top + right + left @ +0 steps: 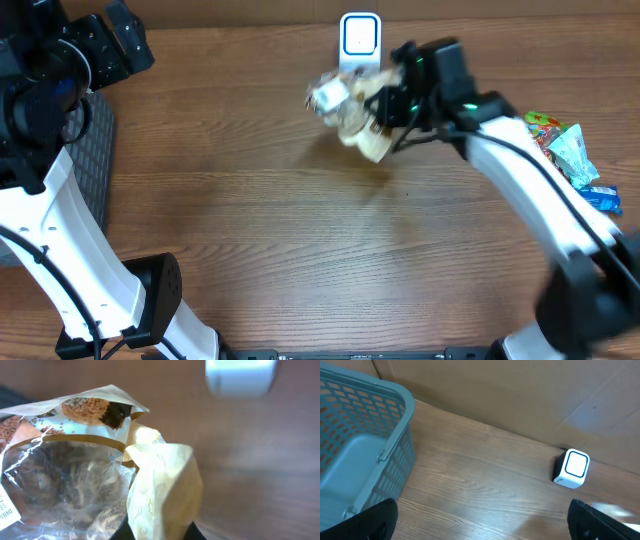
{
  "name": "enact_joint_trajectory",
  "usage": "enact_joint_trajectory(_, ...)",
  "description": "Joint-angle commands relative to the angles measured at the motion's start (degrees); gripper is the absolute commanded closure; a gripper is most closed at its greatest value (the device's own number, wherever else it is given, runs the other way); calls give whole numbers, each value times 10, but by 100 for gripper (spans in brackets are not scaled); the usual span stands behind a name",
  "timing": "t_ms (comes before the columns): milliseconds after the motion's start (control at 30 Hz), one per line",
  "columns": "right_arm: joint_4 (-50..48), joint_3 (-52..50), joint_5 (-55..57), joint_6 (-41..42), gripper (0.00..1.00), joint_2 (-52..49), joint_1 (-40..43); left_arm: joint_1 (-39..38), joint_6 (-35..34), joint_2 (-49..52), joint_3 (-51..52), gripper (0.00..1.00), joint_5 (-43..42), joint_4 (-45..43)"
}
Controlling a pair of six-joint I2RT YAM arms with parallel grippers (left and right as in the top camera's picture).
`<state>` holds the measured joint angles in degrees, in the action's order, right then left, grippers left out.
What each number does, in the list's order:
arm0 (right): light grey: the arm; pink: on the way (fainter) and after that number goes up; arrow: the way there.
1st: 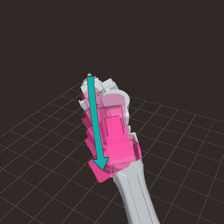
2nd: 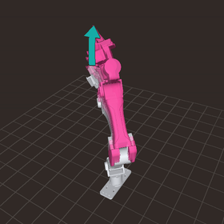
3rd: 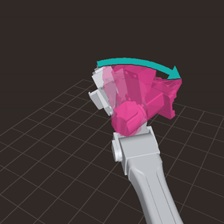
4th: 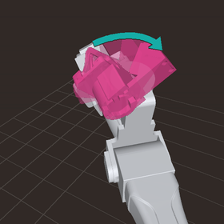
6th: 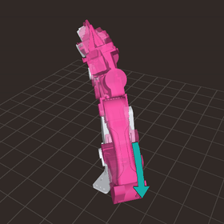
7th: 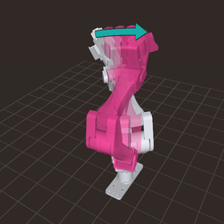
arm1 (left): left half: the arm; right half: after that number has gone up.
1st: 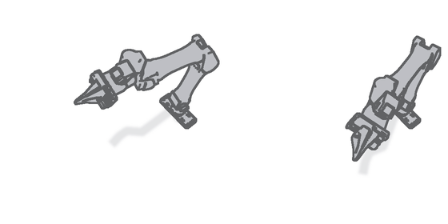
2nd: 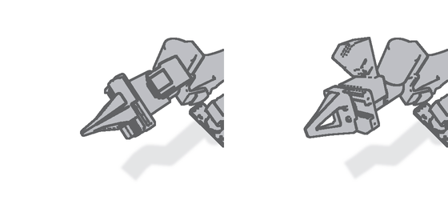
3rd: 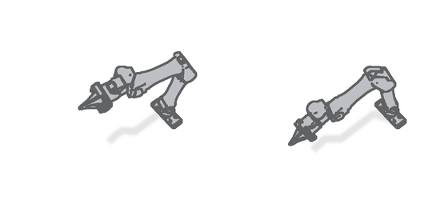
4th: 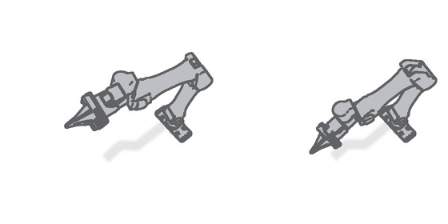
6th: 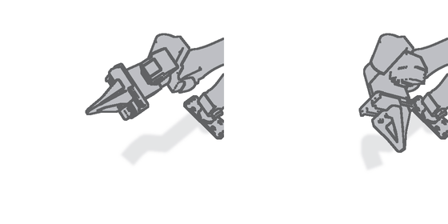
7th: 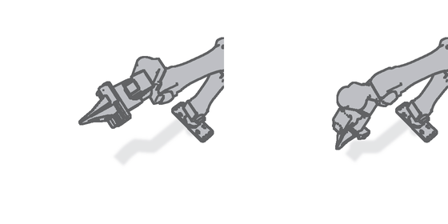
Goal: Scan the item barcode
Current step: 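Lift the brown cookie bag toward the white scanner, then hold the brown cookie bag in front of the white scanner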
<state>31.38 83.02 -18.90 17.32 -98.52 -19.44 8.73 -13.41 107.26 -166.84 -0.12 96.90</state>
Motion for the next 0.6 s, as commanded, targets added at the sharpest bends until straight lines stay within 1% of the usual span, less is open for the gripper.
enact_joint_trajectory(0, -1, 11, 176, -6, 96, 80, -2, 2, -3, 3, -2, 0, 7, -1)
enact_joint_trajectory(133, 1, 11, 293, -6, 96, 92, -11, 2, -3, 3, -2, 0, 7, -1)
enact_joint_trajectory(333, 0, 10, 322, -6, 96, 92, -12, 2, -3, 3, -2, 0, 7, -1)
enact_joint_trajectory(567, -6, 10, 324, -6, 96, 92, -12, 2, -3, 3, -2, 0, 7, -1)
